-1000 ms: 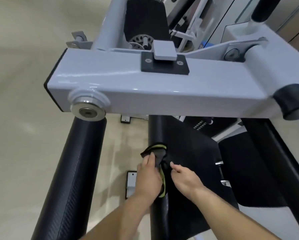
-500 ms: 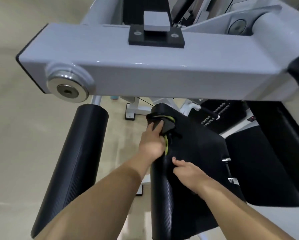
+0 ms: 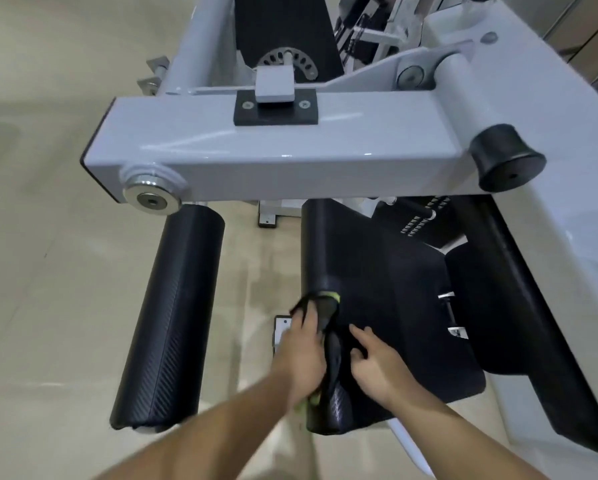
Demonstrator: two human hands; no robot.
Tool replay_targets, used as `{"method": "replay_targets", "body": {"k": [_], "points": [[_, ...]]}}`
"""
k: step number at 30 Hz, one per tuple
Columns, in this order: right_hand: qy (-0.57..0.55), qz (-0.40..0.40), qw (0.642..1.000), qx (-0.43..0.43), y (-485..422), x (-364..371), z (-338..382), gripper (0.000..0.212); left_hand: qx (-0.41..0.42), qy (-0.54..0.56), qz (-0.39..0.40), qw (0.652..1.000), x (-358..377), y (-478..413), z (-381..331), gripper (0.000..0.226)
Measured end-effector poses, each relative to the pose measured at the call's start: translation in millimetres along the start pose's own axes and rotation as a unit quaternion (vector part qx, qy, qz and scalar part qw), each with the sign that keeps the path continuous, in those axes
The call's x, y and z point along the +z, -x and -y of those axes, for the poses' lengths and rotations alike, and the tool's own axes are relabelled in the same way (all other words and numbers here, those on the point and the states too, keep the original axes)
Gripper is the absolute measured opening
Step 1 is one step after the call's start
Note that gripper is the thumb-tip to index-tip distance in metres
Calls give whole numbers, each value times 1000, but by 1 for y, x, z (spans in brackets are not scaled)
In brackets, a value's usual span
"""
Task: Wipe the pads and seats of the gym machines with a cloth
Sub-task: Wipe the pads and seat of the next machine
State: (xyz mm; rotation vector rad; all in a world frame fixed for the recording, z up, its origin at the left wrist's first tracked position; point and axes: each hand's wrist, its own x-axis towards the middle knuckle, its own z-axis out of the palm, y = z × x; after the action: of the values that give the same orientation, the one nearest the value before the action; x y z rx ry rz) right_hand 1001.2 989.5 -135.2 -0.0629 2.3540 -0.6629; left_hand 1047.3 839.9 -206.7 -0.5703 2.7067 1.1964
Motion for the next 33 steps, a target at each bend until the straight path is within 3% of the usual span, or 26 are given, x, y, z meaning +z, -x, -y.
{"method": "replay_targets", "body": {"k": [3, 7, 10, 15, 22, 26, 28, 31, 33], "points": [[169, -11, 985, -40, -19, -3, 10, 72, -1, 12, 4, 1000, -12, -67, -7, 73], [107, 55, 993, -11, -41, -13, 26, 92, 4, -16, 18, 1000, -30, -129, -17, 78], [115, 52, 992, 7, -49, -20, 32, 105, 15, -67, 22, 997, -48, -185, -23, 75], [173, 36, 984, 17, -52, -5, 36, 95, -6, -34, 61, 998, -68, -248, -16, 77], [129, -70, 988, 52, -30, 8, 24, 68, -27, 39, 61, 997, -30, -113, -2, 79], [-7, -104, 993, 60, 7, 12, 18, 47, -34, 14, 108, 993, 7, 14, 4, 84], [-43, -117, 989, 78, 39, 17, 16, 45, -35, -12, 123, 992, 14, 69, -6, 87], [-112, -119, 981, 101, 92, 25, 11, 45, -62, -7, 214, 975, 6, 124, -19, 80], [-179, -101, 971, 122, 128, 24, 13, 36, -76, 61, 276, 956, -7, 147, -24, 69]]}}
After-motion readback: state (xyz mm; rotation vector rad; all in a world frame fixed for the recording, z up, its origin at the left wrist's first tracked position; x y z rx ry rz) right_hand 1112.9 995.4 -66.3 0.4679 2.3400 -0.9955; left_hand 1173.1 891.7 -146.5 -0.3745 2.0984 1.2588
